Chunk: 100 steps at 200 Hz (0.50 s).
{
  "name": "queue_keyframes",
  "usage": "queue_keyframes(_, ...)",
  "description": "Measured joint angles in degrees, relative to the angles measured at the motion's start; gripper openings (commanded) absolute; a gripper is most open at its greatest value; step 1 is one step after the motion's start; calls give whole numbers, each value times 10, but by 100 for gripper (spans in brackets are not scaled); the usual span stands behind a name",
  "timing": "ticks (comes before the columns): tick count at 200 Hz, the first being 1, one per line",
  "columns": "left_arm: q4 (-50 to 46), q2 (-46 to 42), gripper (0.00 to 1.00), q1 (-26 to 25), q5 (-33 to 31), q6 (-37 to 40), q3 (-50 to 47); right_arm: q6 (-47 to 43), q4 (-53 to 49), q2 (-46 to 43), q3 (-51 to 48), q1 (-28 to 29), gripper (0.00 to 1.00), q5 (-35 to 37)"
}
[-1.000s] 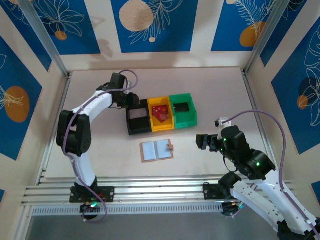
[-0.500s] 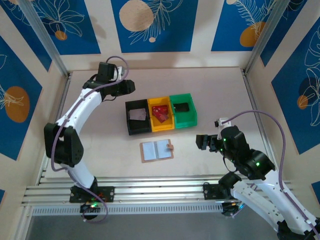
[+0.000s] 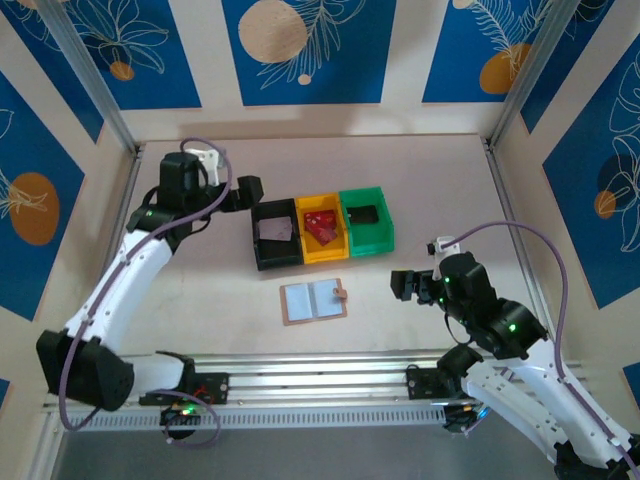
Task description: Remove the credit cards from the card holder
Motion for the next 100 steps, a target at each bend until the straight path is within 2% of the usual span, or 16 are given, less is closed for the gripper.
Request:
queue_keyframes(60,50,-142,100,-4,-97,10,-143,0,22,0,-15,0,99,5)
queue_keyframes(100,61,-185,100,-5,-183,28,-199,-31,60,-2,-20,0,99,8)
